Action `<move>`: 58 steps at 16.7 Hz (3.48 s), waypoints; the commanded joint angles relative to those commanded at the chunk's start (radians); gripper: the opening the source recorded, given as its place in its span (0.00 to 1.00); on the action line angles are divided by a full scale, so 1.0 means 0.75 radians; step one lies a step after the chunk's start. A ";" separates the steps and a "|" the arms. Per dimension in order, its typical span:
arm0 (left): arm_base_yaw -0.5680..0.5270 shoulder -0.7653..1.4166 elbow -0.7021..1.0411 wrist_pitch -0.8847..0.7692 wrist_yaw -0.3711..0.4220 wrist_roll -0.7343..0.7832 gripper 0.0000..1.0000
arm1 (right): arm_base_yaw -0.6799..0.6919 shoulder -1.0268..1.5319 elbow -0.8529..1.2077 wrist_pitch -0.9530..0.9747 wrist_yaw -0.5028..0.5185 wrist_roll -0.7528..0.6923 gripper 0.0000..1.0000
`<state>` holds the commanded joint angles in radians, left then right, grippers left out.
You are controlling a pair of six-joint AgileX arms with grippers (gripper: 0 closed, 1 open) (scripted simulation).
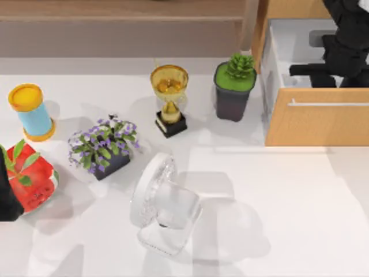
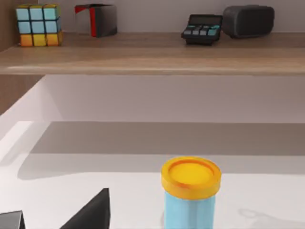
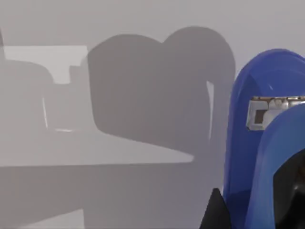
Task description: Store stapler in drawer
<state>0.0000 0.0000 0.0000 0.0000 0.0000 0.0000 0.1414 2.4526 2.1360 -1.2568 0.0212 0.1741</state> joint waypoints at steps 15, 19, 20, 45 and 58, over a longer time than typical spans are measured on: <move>0.000 0.000 0.000 0.000 0.000 0.000 1.00 | 0.000 0.000 0.000 0.000 0.000 0.000 0.90; 0.000 0.000 0.000 0.000 0.000 0.000 1.00 | 0.000 0.000 0.000 0.000 0.000 0.000 1.00; 0.000 0.000 0.000 0.000 0.000 0.000 1.00 | 0.000 0.000 0.000 0.000 0.000 0.000 1.00; 0.000 0.000 0.000 0.000 0.000 0.000 1.00 | 0.336 -0.871 -1.334 1.984 0.112 -1.011 1.00; 0.000 0.000 0.000 0.000 0.000 0.000 1.00 | 0.433 -0.740 -2.450 3.723 0.362 -2.087 1.00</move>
<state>0.0000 0.0000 0.0000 0.0000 0.0000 0.0000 0.4665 1.8977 0.2987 1.5356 0.2926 -1.3913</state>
